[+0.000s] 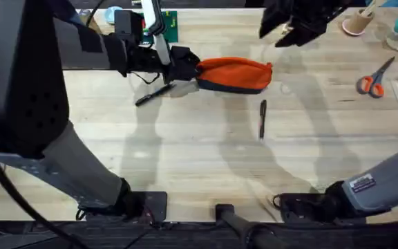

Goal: Unzip the bag, pick up the pens from the table one at a time and place them inside, then zip the bag closed.

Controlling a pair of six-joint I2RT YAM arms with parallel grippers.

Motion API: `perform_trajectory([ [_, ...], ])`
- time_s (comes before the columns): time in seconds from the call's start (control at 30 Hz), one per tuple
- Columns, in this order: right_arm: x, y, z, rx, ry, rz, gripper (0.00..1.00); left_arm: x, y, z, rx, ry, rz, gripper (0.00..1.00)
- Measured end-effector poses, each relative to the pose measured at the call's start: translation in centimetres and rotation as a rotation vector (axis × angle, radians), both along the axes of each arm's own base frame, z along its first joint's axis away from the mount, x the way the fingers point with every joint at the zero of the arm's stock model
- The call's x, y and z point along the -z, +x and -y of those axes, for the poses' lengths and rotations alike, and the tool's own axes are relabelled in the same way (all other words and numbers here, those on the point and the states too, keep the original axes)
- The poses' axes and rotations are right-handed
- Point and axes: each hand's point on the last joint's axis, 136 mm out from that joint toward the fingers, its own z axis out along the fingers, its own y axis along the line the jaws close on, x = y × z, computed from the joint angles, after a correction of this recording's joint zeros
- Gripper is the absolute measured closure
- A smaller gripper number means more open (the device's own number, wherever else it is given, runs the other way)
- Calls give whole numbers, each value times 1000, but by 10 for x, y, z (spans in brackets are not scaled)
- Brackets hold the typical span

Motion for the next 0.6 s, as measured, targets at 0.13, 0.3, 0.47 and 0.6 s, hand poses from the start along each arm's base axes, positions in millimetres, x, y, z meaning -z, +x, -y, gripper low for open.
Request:
perform_trajectory([
  [0.13, 0, 0, 1, 3, -4, -1, 16, 0, 0, 0, 0, 0, 0, 959],
  [0.3, 5, -12, 15, 86, -63, -75, 6, 0, 0, 0, 0, 0, 0, 959],
  [0.47, -2, -25, 31, 197, -131, -150, 6, 0, 0, 0, 0, 0, 0, 959],
  [0.6, -5, -35, 37, 269, -148, -202, 6, 0, 0, 0, 0, 0, 0, 959],
])
